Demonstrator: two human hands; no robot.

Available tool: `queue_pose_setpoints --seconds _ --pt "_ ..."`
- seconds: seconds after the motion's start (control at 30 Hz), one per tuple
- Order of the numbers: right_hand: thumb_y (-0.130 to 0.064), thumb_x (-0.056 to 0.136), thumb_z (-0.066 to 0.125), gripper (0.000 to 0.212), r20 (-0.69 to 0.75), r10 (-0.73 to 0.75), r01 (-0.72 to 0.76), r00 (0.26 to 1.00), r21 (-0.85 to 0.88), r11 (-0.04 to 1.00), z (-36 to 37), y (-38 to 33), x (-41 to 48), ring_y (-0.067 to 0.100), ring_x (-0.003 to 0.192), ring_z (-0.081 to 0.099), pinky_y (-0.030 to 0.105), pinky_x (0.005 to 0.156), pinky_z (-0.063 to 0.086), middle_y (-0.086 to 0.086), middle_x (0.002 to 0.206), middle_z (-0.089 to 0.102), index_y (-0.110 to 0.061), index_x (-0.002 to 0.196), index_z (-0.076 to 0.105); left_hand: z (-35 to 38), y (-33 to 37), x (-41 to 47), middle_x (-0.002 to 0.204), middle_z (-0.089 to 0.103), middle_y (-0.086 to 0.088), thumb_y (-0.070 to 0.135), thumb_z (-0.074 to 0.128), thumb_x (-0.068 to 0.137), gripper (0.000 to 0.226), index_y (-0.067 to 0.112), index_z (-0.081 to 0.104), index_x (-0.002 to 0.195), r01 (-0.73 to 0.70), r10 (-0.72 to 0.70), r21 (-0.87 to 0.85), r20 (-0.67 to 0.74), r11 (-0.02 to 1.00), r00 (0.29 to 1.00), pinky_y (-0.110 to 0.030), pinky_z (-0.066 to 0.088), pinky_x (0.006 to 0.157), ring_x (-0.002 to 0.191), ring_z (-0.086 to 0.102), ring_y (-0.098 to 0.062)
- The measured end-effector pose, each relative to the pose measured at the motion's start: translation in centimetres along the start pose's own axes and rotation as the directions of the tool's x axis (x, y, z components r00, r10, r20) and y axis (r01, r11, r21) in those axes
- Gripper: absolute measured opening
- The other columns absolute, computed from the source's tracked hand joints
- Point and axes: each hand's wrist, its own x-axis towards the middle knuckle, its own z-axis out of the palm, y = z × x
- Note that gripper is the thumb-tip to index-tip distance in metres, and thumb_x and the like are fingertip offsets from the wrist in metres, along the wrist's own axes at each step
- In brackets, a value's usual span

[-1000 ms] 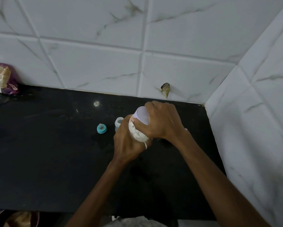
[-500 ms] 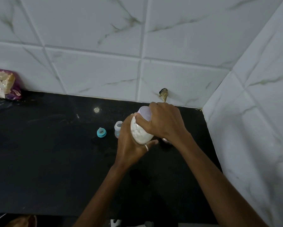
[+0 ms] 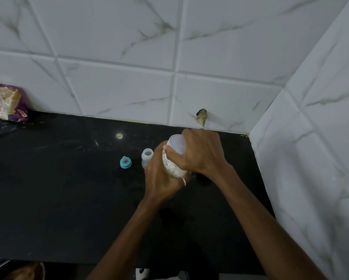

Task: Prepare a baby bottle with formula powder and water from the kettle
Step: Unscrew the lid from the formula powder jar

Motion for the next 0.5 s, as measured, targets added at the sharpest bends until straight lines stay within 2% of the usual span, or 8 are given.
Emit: queue_pose_setpoints --seconds 0.13,0.2,0.23,0.27,0.3,0.33,0.4,0.5 --pt "-0.071 0.083 0.063 0.055 0.04 -0.227 0.226 0.973 0.033 0.974 -1.0 1.2 0.4 0.019 0.064 0.053 0.028 0.062 0.028 -0.003 0.074 0.067 -0.016 0.085 0.068 -0.2 1.3 1.0 0.114 0.074 0.011 0.039 0.096 0.038 0.098 0.031 0.063 0.13 0.388 -0.32 -0.383 0.229 0.838 0.919 -0.02 0.052 0.087 0.106 0.069 -0.009" --pt "-0.073 0.085 0.058 0.057 0.125 -0.296 0.294 0.947 0.034 0.955 -1.9 1.4 0.8 0.018 0.078 0.062 0.028 0.065 0.03 -0.006 0.094 0.073 -0.022 0.108 0.071 0.3 0.6 2.1 0.133 0.068 -0.011 0.004 0.085 0.074 0.07 0.006 0.056 0.138 0.358 -0.454 -0.578 -0.025 0.733 0.891 -0.035 0.05 0.105 0.124 0.064 -0.028" --pt "-0.074 0.085 0.055 0.061 0.168 -0.312 0.308 0.935 0.05 0.95 -2.2 1.4 0.9 0.018 0.087 0.065 0.028 0.068 0.032 -0.008 0.106 0.073 -0.026 0.119 0.068 0.7 0.5 2.7 0.137 0.064 -0.019 0.002 0.073 0.086 0.059 -0.003 0.052 0.14 0.436 -0.593 -0.593 -0.088 0.677 0.801 -0.041 0.047 0.109 0.128 0.06 -0.035" --pt "-0.076 0.085 0.05 0.066 0.208 -0.311 0.304 0.927 0.064 0.951 -2.4 1.4 1.1 0.018 0.096 0.066 0.03 0.072 0.034 -0.008 0.116 0.071 -0.028 0.129 0.063 0.3 0.8 2.1 0.134 0.066 -0.015 0.002 0.08 0.078 0.069 -0.002 0.052 0.141 0.376 -0.457 -0.554 -0.009 0.742 0.889 -0.038 0.049 0.106 0.125 0.063 -0.031" --pt "-0.079 0.084 0.044 0.072 0.243 -0.279 0.272 0.929 0.064 0.96 -2.6 1.3 1.2 0.019 0.102 0.066 0.032 0.074 0.035 -0.008 0.123 0.069 -0.03 0.135 0.059 0.2 2.8 2.3 0.127 0.071 -0.008 0.007 0.091 0.06 0.088 0.005 0.055 0.14 0.468 -0.453 -0.584 0.185 0.663 0.872 -0.03 0.051 0.1 0.119 0.066 -0.025" --pt "-0.085 0.082 0.037 0.078 0.263 -0.223 0.219 0.939 0.043 0.975 -2.7 1.1 1.2 0.02 0.104 0.065 0.034 0.075 0.035 -0.008 0.124 0.067 -0.031 0.135 0.058 0.8 3.7 2.7 0.127 0.071 -0.005 0.01 0.093 0.052 0.096 0.007 0.055 0.141 0.475 -0.535 -0.556 0.063 0.682 0.842 -0.029 0.051 0.099 0.119 0.065 -0.023" --pt "-0.094 0.077 0.023 0.089 0.256 -0.072 0.092 0.964 -0.065 0.994 -2.8 0.1 1.1 0.022 0.092 0.065 0.035 0.072 0.035 -0.004 0.108 0.069 -0.024 0.114 0.064 0.1 1.8 1.7 0.147 0.057 -0.018 -0.006 0.069 0.086 0.069 -0.004 0.042 0.148 0.452 -0.575 -0.548 -0.065 0.704 0.816 -0.035 0.036 0.118 0.136 0.054 -0.031" --pt "-0.086 0.086 0.033 0.074 0.242 -0.032 0.071 0.97 -0.155 0.985 -2.6 -1.2 1.2 0.022 0.079 0.057 0.036 0.069 0.036 0.001 0.097 0.069 -0.018 0.098 0.06 2.8 3.1 6.9 0.158 0.036 -0.031 0.002 0.03 0.11 0.044 -0.012 0.027 0.152 0.602 -0.824 -0.605 -0.173 0.521 0.539 -0.048 0.021 0.126 0.148 0.037 -0.041"
